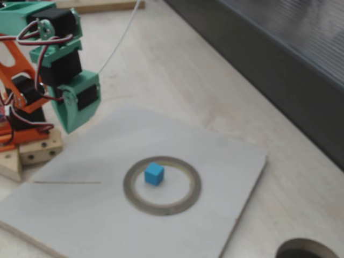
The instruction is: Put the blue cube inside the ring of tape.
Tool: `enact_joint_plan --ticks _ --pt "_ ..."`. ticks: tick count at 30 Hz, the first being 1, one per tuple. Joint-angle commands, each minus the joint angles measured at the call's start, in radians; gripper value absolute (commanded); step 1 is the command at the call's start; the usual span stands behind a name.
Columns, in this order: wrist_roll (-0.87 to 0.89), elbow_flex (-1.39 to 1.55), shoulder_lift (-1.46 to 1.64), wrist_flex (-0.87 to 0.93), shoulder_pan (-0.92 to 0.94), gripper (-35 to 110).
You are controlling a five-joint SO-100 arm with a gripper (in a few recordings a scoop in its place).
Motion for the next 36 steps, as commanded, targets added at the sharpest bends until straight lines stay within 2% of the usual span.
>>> enact_joint_plan --ticks 1,16,26,36 --pt "0.015 0.058 0.078 0.04 0.003 0" --pt "0.015 0.104 0.232 0.232 0.003 0" --pt "0.017 0.232 0.272 0.239 0.003 0" --pt "0.017 0.236 0.272 0.23 0.002 0"
